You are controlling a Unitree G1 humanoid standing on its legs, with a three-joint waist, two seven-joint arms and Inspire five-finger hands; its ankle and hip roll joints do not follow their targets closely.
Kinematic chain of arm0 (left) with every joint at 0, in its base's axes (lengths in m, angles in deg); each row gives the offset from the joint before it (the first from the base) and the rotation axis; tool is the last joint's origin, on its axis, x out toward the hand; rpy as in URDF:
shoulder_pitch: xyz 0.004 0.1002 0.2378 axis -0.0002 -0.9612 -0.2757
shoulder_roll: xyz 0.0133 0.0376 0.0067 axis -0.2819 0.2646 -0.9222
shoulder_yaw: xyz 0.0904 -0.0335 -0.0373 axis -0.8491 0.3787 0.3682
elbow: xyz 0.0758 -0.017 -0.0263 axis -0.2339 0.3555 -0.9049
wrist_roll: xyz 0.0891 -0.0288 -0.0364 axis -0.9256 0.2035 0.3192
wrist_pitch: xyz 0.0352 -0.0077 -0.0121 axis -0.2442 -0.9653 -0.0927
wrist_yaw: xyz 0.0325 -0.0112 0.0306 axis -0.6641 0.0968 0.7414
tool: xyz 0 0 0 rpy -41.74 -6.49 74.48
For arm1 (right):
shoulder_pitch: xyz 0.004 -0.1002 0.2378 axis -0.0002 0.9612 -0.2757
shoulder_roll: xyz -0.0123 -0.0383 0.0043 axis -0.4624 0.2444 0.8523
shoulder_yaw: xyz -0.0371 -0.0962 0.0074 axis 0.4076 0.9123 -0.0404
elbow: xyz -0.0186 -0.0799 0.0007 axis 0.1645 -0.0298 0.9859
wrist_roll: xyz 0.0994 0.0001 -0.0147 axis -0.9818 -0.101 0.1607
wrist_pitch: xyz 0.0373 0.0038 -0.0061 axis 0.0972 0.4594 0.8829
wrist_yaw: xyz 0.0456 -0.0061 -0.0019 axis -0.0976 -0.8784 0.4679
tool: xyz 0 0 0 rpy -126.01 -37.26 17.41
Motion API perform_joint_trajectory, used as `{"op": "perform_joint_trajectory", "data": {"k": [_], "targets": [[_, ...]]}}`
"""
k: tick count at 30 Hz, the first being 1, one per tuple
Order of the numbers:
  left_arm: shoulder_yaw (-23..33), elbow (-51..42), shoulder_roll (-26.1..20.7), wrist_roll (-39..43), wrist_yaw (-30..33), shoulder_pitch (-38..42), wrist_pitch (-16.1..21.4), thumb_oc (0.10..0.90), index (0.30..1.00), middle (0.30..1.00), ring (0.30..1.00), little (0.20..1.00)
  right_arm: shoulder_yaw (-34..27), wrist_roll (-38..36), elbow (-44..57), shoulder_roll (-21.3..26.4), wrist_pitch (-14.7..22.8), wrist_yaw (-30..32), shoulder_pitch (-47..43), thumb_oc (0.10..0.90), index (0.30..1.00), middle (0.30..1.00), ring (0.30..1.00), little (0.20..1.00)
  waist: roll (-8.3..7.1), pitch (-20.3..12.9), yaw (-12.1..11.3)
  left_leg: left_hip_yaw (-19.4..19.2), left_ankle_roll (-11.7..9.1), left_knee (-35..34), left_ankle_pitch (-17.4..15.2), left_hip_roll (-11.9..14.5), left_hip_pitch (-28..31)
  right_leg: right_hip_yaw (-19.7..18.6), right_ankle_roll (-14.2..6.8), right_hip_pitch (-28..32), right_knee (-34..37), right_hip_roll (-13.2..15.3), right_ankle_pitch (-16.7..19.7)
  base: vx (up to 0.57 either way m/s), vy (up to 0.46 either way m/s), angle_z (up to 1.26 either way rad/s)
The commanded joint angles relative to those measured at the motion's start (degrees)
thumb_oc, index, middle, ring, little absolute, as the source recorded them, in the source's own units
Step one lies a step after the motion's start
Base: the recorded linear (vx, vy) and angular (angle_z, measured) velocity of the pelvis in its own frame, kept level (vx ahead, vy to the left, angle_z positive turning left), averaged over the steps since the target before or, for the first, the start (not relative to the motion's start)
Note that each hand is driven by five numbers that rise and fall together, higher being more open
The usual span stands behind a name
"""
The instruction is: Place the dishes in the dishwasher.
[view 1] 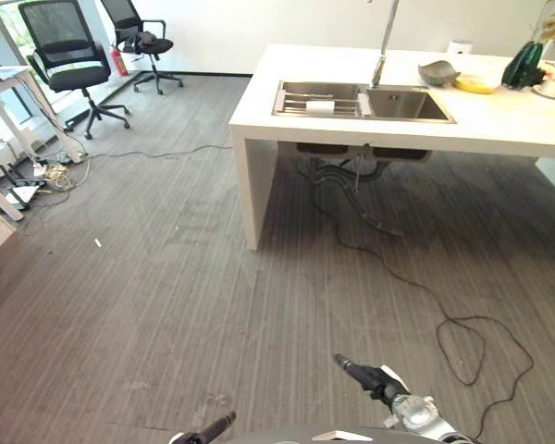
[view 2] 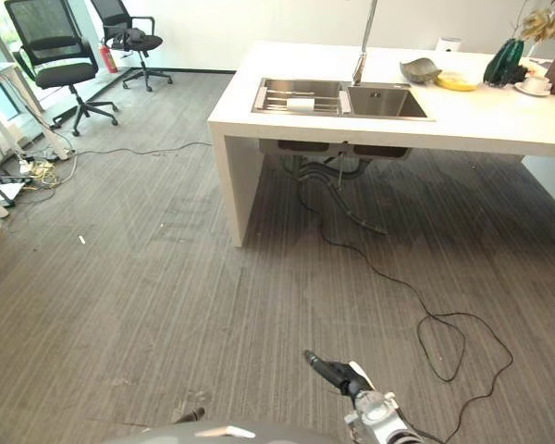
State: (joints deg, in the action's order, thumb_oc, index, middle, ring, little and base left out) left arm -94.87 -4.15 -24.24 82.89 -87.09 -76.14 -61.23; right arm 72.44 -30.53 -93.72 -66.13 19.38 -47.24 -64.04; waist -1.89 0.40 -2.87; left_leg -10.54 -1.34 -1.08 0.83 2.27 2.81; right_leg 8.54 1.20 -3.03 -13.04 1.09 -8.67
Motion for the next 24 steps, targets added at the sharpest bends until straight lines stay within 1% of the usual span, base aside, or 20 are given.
{"op": "perform_joint_trajectory", "data": {"k": [1,6,11,14,24], "targets": [[2.41,0.3,1.88,2.52,0.18,7.29,2.69,0.8,0.9,0.9,0.9,0.9,0.21,-0.28,-0.96,0.81,0.06,0.02,0.38,0.8,0.9,0.9,0.9,0.9,-1.12,2.98,1.81,-0.57,-1.09,-3.92,-1.52,-2.65,4.38,-1.03,-6.19,11.62,17.66,-1.54,6.08,0.01,0.001,0.04],[3.48,-0.28,2.3,5.79,0.23,7.14,3.28,0.8,0.9,0.9,0.9,0.9,-0.29,-1.11,-1.8,0.48,0.33,0.24,1.05,0.8,0.9,0.9,0.9,0.9,-1.25,3.1,1.56,-0.08,-1.17,-3.92,-1.4,-2.54,4.55,-0.73,-6.08,11.99,17.69,-1.53,6.01,0.0,-0.002,0.0],[2.79,0.04,2.46,4.91,-0.19,7.15,3.24,0.8,0.9,0.9,0.9,0.9,-0.76,-1.42,-3.33,0.25,0.19,0.09,1.5,0.8,0.9,0.9,0.9,0.9,-1.25,3.17,1.69,-0.07,-1.17,-3.92,-1.45,-2.48,4.69,-0.77,-6.06,12.05,17.68,-1.57,5.99,0.0,0.0,0.0],[2.1,0.35,2.51,4.01,-0.79,7.1,3.17,0.8,0.9,0.9,0.9,0.9,-2.66,-3.3,-5.66,-0.11,-0.04,-0.02,2.35,0.8,0.9,0.9,0.9,0.9,-1.09,2.95,2.16,-0.3,-1.15,-3.92,-1.64,-2.46,5.05,-1.1,-5.93,12.15,17.67,-1.75,5.93,0.0,0.0,0.0],[0.54,0.09,2.62,2.44,-1.4,7.16,3.32,0.8,0.9,0.9,0.9,0.9,-3.15,-3.98,-6.22,0.18,0.01,-0.33,2.3,0.8,0.9,0.9,0.9,0.9,-0.78,2.84,2.71,-0.86,-1.09,-3.92,-1.78,-2.33,5.23,-1.83,-5.94,11.98,17.71,-1.93,6.11,0.0,-0.004,-0.08]]}}
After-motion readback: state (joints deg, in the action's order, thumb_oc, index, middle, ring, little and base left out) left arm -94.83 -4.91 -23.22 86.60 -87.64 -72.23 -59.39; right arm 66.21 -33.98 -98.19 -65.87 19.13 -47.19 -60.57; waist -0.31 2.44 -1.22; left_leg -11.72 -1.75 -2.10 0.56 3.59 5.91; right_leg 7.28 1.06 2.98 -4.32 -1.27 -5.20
